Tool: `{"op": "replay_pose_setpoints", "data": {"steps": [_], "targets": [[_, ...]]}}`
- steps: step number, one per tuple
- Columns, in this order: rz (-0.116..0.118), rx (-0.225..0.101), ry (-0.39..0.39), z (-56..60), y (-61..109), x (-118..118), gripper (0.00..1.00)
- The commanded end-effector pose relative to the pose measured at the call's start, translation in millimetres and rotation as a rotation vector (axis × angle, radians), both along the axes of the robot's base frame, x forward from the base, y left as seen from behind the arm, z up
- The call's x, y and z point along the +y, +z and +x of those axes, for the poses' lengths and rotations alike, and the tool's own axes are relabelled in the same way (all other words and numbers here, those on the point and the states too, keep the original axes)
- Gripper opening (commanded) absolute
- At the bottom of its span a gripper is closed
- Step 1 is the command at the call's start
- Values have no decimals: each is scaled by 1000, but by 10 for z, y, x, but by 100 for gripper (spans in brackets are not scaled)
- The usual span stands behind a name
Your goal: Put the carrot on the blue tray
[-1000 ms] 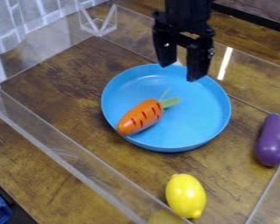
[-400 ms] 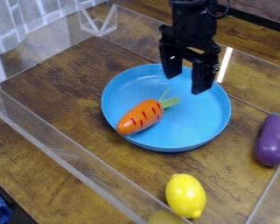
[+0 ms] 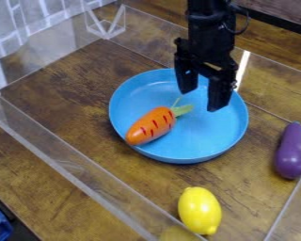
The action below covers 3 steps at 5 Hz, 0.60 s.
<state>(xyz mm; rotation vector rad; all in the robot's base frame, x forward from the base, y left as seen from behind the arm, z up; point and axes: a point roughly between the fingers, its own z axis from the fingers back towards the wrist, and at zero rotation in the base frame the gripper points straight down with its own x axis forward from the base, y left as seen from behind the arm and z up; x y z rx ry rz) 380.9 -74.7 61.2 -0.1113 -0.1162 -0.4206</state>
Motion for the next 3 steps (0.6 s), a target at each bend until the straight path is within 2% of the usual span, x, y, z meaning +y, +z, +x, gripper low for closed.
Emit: {"op": "replay_pose_setpoints", "data": {"steps": [1, 3], "targets": [[-2, -70, -29, 74, 155, -86, 100], [4, -70, -33, 116, 33, -99, 100]]}}
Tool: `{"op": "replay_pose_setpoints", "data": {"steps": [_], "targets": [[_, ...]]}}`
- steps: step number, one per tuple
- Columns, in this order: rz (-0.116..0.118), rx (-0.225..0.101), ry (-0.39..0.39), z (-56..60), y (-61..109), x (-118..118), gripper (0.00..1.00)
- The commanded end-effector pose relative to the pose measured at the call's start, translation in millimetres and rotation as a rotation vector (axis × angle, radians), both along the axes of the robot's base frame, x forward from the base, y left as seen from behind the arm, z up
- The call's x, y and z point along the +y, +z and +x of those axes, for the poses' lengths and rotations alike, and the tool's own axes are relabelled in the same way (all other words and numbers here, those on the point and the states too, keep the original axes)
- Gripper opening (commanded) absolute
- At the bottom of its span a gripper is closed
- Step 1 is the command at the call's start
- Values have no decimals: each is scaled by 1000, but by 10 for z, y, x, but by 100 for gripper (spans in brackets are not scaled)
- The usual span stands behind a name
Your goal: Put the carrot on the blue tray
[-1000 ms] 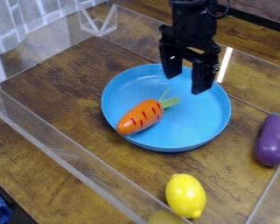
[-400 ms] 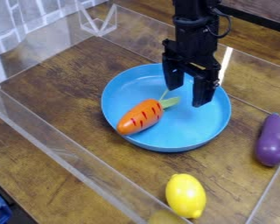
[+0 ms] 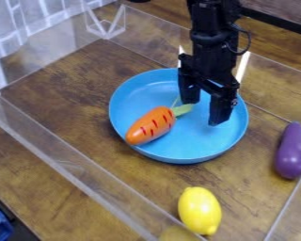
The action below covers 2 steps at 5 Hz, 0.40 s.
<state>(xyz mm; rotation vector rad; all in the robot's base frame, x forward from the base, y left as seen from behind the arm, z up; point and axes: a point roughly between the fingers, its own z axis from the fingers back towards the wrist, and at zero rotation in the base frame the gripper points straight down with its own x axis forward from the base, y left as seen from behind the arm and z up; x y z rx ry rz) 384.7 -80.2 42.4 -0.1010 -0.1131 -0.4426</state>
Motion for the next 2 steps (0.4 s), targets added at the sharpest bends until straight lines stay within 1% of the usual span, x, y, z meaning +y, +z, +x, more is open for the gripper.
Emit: {"op": "replay_pose_setpoints", "data": {"steps": [1, 2], "targets": [[-6, -69, -13, 106, 173, -38, 100], [-3, -68, -14, 136, 128, -36, 100]]}}
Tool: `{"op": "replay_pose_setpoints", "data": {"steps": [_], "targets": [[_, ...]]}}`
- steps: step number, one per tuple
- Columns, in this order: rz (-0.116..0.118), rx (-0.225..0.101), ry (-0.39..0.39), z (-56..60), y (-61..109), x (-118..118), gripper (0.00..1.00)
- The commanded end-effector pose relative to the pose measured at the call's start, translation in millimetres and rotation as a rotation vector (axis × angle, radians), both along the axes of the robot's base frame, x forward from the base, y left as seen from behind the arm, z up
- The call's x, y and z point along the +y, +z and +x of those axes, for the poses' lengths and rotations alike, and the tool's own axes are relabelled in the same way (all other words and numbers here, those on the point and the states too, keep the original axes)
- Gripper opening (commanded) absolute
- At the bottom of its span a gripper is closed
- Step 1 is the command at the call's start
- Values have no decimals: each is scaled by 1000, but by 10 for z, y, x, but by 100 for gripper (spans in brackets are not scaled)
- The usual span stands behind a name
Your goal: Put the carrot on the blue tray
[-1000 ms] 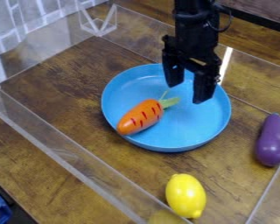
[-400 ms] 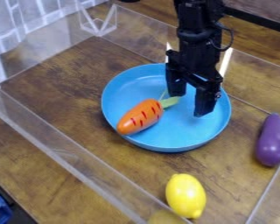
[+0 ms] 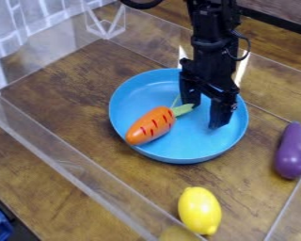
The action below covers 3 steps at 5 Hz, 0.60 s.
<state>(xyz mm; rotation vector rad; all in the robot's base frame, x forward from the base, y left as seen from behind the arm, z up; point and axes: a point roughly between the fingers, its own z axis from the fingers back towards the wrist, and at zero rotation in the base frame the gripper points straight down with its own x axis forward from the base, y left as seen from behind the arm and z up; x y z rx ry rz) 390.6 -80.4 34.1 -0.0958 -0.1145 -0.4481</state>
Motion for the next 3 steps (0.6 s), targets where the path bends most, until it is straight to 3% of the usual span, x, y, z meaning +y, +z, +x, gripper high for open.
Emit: {"op": "replay_pose_setpoints", "data": {"steps": [1, 2, 3], "targets": [[-4, -65, -8, 105, 190, -26, 0], [6, -63, -12, 129, 220, -11, 0], [31, -73, -4, 236, 372, 86, 0]]}}
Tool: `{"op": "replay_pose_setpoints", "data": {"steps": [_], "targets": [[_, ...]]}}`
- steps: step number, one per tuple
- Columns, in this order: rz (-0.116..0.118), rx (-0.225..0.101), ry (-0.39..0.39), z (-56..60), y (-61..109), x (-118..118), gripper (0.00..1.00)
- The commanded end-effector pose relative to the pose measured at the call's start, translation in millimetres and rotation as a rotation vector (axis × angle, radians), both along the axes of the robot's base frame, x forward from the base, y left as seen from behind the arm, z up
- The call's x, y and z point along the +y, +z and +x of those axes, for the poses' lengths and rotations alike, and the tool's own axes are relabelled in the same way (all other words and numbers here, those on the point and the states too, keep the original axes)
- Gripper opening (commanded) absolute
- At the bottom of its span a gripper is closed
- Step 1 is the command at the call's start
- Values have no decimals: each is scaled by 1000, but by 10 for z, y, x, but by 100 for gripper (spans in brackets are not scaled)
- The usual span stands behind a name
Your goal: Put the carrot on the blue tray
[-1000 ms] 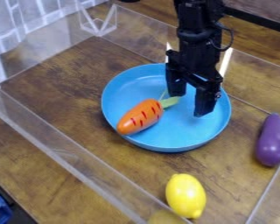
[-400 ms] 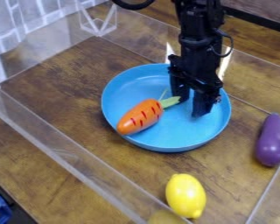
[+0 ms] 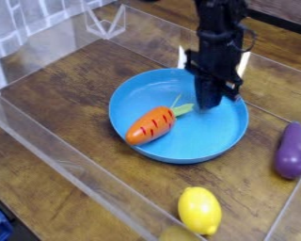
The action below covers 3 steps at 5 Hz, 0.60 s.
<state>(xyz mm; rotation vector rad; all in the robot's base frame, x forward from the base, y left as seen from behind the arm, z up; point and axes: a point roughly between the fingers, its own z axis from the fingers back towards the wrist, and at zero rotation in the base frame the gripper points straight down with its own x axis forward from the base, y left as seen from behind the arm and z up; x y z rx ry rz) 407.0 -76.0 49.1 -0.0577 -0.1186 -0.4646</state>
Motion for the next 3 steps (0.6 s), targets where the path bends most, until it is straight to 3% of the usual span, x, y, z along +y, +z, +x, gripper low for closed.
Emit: {"op": "replay_pose_setpoints", "data": {"steps": [1, 3], "targets": [[13, -83, 32, 197, 444, 192, 0], [16, -129, -13, 153, 644, 76, 0]]}}
